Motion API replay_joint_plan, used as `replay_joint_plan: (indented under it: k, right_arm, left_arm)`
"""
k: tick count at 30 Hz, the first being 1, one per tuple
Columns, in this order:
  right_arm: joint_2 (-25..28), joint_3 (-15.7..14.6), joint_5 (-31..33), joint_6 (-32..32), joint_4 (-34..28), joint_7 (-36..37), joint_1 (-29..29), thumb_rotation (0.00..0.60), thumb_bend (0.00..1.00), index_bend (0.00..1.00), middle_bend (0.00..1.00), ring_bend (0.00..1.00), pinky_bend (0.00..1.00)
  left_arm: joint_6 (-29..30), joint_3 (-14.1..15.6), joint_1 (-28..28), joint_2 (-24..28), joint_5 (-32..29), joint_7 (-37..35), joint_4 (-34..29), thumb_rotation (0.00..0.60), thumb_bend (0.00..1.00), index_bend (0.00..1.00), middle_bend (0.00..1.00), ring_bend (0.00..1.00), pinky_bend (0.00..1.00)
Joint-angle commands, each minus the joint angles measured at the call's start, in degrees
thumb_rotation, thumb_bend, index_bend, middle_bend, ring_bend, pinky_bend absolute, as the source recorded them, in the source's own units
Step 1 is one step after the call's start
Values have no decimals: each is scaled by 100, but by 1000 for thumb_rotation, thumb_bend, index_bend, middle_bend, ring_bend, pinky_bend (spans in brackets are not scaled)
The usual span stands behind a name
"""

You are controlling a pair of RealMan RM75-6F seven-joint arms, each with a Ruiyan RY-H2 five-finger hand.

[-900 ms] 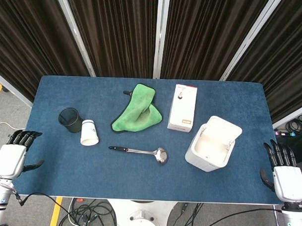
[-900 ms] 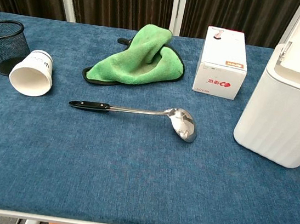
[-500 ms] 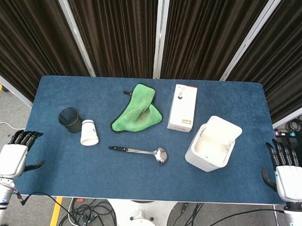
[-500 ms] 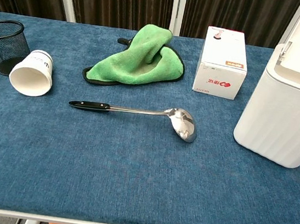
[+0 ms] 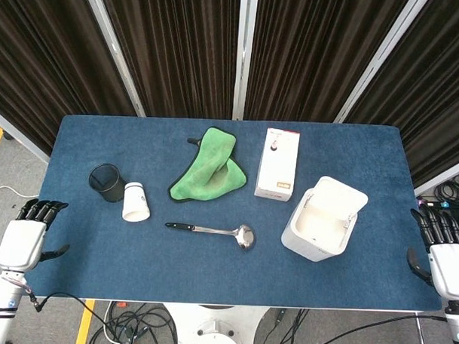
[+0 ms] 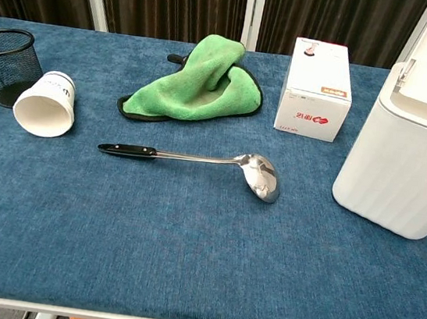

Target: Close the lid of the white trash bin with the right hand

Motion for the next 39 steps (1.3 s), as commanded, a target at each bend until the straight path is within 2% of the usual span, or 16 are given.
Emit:
replay_joint_plan:
  k: [1,3,8,14,18,20,26,31,39]
  right_arm:
    - [126,11,-56,-92,-41,464,95,600,945,0,0,0,0]
    - [190,-5,-129,-195,-24,1041,188,600,999,0,5,0,0]
    - [291,-17,-537,-289,275,3167,566,600,1000,0,44,0,0]
    - [336,79,-592,-538,398,4479,1004,600,1000,0,47,0,0]
    - [337,129,-527,-706,342,4916,1214,593,1000,0,45,0,0]
    - [338,168,-396,-828,277,5044,1290,571,1000,0,45,0,0]
    - [316,75,-324,-1272,258,5461,1520,553,998,0,45,0,0]
    - [185,-68,-582,-1188,427,6229,1616,554,997,0,45,0,0]
    - [12,-285,-1047,-810,843,7074,1744,551,997,0,45,0,0]
  left_arm:
    - [-34,7,-22,-11,10,-6,-3,600,0,212,227,157,138]
    - [-67,15,-36,-11,5,11,6,600,0,212,227,157,139]
    - [-111,34,-45,-12,-18,12,19,600,0,213,228,157,140]
    - [-119,42,-47,3,-26,12,15,600,0,213,228,157,140]
    - [-135,36,-43,-9,-72,-22,48,600,0,216,230,156,140]
    - [-156,42,-43,-14,-92,-36,79,600,0,216,231,156,140]
    - [-143,46,-28,-12,-105,-134,158,600,0,217,231,157,140]
    - [-125,50,-16,-12,-102,-170,185,600,0,217,231,157,140]
    - [-162,37,-47,-9,-109,-166,183,600,0,217,231,156,140]
